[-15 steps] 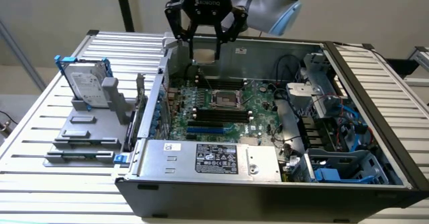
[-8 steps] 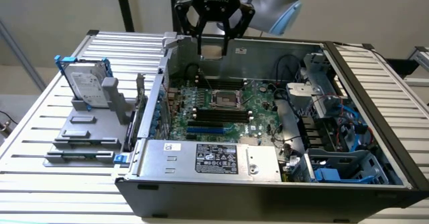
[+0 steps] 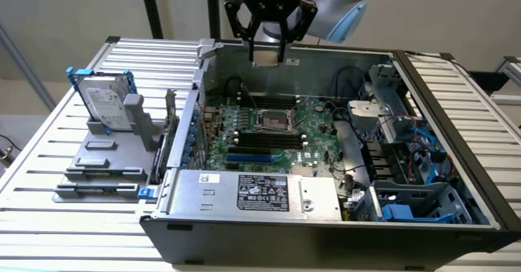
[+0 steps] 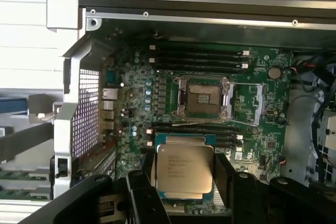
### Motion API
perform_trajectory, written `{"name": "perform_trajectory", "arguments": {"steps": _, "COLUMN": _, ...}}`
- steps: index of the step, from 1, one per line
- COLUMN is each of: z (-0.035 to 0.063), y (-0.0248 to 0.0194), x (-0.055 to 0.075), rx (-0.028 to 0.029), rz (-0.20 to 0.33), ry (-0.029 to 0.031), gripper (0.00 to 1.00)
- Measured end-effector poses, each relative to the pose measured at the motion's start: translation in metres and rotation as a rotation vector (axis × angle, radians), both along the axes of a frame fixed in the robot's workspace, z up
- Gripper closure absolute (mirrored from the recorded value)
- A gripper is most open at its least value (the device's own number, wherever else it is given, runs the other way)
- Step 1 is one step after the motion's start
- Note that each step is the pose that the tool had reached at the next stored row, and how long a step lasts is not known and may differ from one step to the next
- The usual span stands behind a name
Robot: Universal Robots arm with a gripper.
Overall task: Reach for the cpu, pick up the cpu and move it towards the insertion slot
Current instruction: 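Pick up the cpu and move it towards the insertion slot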
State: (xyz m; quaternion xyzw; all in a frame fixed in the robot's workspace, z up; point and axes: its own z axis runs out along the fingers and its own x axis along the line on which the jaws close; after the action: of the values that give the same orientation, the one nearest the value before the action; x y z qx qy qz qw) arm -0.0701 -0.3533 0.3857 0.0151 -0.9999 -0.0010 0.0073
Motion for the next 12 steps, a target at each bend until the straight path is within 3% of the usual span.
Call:
{"name": "perform_trajectory", "arguments": {"steps": 5, "z": -0.0012, "y": 0.0068, "x": 0.011, "rx": -0.0001, "rz": -0.002, "ry": 0.0001, "gripper": 0.46}}
{"name": "perform_trajectory", "arguments": {"steps": 12, "z": -0.0054, "y": 0.0108, "x": 0.021, "rx": 0.0000, "rz": -0.030, "ry": 0.0000, "gripper": 0.46}}
